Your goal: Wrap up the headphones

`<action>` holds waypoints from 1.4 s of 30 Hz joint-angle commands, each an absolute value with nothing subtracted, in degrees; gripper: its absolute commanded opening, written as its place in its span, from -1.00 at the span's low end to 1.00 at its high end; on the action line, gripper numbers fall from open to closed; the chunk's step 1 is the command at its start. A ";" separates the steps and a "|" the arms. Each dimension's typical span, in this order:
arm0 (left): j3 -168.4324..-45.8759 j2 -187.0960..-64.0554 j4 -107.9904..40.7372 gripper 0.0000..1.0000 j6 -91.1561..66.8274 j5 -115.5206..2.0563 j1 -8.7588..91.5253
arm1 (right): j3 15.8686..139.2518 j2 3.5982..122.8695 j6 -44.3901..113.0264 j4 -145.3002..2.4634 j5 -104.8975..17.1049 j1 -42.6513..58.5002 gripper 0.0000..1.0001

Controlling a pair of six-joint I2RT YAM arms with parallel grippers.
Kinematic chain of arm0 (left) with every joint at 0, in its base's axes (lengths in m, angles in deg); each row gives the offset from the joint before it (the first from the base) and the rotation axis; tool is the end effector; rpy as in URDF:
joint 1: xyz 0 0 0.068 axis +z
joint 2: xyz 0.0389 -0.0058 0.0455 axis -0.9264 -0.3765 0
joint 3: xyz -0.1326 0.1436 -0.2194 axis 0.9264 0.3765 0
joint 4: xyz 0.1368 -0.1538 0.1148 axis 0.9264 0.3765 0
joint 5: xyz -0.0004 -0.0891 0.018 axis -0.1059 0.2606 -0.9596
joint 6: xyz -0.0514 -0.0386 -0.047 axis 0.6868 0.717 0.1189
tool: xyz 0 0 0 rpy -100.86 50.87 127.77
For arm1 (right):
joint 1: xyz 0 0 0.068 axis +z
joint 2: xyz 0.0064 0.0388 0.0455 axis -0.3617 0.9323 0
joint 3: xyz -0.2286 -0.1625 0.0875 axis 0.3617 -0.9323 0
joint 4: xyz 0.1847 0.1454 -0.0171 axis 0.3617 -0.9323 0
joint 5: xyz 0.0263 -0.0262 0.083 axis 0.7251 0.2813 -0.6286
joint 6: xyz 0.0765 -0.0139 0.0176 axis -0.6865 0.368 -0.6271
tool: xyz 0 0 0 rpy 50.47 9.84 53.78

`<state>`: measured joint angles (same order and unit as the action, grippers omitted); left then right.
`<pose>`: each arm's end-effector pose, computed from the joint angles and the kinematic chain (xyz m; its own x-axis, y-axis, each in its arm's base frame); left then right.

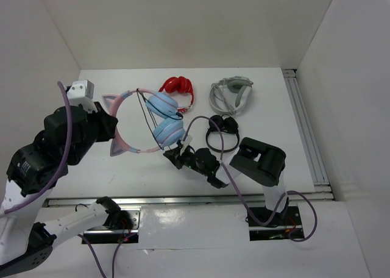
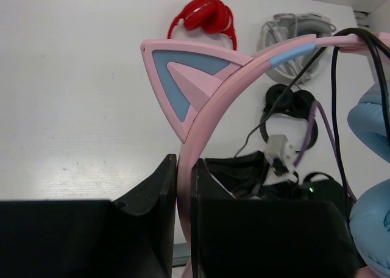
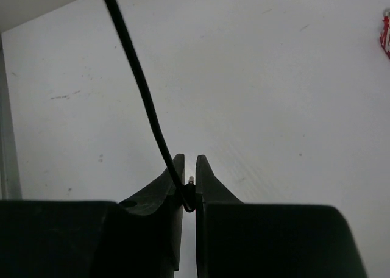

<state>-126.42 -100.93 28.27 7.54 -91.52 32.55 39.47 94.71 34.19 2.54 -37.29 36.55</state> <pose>0.0935 -0.0288 0.4775 -0.3182 -0.3439 -0.8834 0.0092 0.9307 -0.3657 0.2052 0.3272 0.1788 -0.1187 0.0385 -0.9922 -0.8471 0.5173 0.1214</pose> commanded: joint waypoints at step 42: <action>-95.90 -99.41 -2.51 -1.00 -15.39 -100.33 16.74 | 80.04 60.82 49.39 -115.63 1.61 70.82 -1.00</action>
